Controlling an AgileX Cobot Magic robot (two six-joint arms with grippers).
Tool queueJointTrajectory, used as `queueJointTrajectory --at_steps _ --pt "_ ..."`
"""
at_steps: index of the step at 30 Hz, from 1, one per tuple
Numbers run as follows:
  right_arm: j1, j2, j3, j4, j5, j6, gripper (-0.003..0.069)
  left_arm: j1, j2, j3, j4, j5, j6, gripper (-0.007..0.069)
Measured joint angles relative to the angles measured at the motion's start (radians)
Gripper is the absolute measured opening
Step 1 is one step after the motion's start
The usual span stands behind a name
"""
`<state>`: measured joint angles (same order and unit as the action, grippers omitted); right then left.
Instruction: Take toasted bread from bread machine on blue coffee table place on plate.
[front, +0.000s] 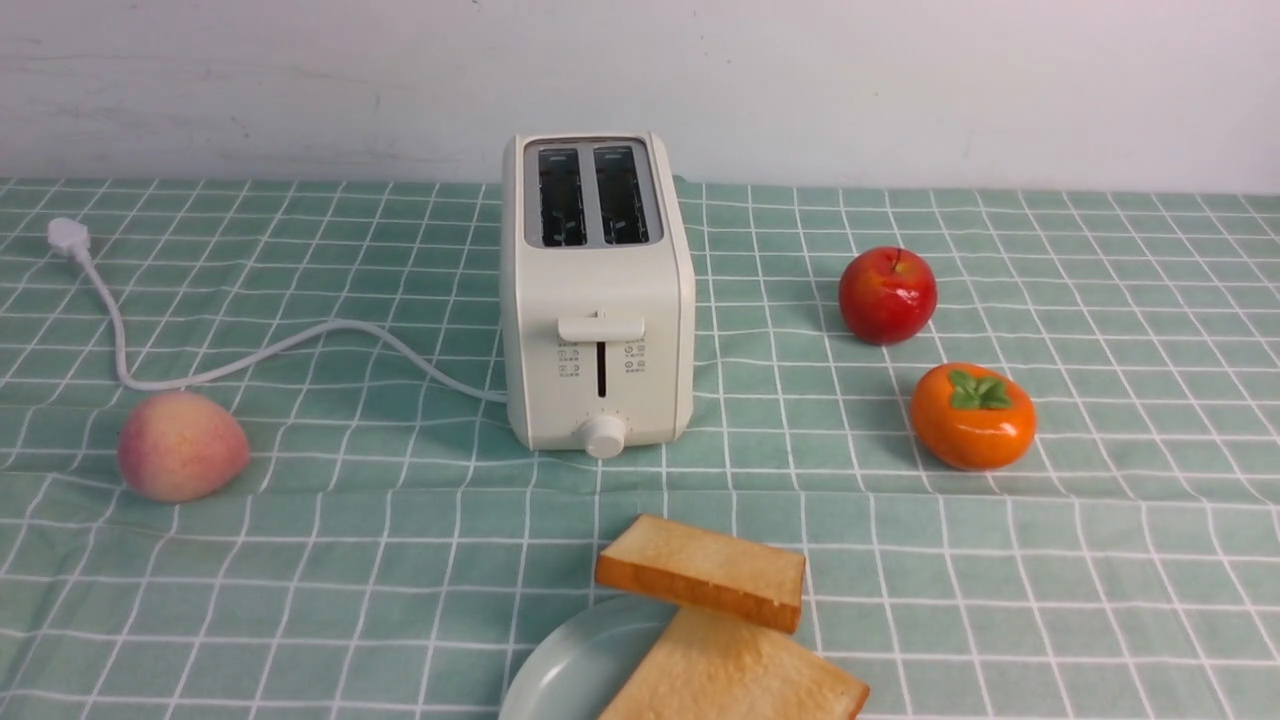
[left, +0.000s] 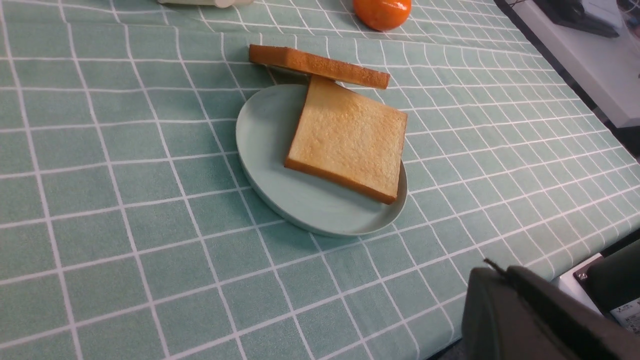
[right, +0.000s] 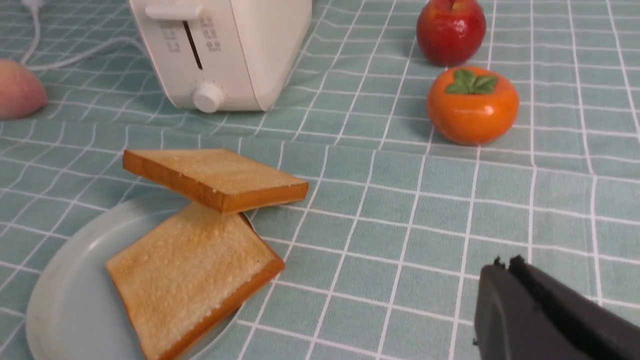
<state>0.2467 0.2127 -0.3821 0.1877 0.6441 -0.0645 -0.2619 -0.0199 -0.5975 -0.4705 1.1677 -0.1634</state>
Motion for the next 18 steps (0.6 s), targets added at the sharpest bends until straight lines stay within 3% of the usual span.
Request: queueJointTrajectory --at_steps 18 --pt "0.0 -0.001 0.046 -0.001 0.017 0.0 -0.0008 -0.001 0.0 0.078 -0.001 -0.019 -0.001 -0.0014"
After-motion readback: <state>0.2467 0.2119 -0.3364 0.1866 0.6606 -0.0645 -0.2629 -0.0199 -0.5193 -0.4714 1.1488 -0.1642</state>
